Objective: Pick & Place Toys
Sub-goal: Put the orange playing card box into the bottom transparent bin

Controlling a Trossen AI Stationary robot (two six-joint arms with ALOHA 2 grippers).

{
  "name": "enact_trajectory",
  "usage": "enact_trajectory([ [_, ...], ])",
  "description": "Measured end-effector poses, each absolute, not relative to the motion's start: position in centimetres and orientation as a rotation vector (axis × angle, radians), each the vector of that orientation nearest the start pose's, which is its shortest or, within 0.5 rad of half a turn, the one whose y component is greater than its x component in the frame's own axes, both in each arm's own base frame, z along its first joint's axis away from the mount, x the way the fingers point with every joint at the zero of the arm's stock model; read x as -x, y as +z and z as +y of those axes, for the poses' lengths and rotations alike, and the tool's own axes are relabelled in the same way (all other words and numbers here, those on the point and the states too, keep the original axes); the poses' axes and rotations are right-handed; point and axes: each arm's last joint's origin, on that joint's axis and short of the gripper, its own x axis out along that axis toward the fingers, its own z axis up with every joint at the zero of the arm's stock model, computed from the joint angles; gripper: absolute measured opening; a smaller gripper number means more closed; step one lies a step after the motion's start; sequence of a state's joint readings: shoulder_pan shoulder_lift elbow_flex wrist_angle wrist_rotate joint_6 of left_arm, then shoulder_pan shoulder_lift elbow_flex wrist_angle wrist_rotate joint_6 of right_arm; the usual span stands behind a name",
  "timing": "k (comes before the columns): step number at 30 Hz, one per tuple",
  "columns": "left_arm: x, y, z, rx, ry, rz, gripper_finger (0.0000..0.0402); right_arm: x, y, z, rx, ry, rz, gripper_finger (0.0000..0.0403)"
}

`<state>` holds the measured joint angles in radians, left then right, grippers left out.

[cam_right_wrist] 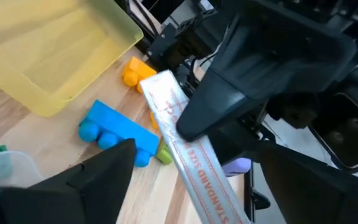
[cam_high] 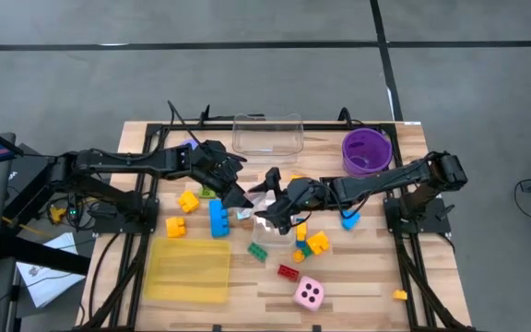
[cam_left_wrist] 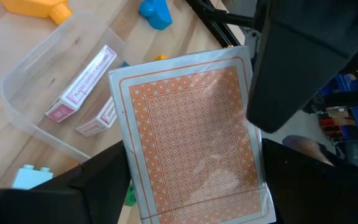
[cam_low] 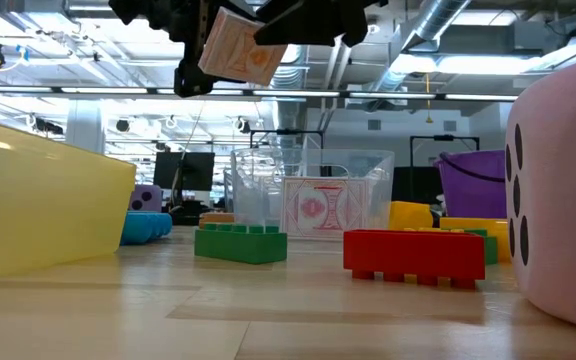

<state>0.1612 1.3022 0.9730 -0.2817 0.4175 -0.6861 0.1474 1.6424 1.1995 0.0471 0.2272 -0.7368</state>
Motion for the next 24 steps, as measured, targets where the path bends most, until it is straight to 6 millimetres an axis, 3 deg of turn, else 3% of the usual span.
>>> enact_trajectory([
  [14,-27.67,28.16,3.31,0.837,-0.037,0.654,0.0324,-37.16,27.89,4.61,0.807,0.060,0.408,0.0213],
  [24,-27.70,28.22,3.32,0.842,-0.037,0.648,0.0327,-37.07,27.69,4.61,0.831,0.072,0.430,0.0099],
])
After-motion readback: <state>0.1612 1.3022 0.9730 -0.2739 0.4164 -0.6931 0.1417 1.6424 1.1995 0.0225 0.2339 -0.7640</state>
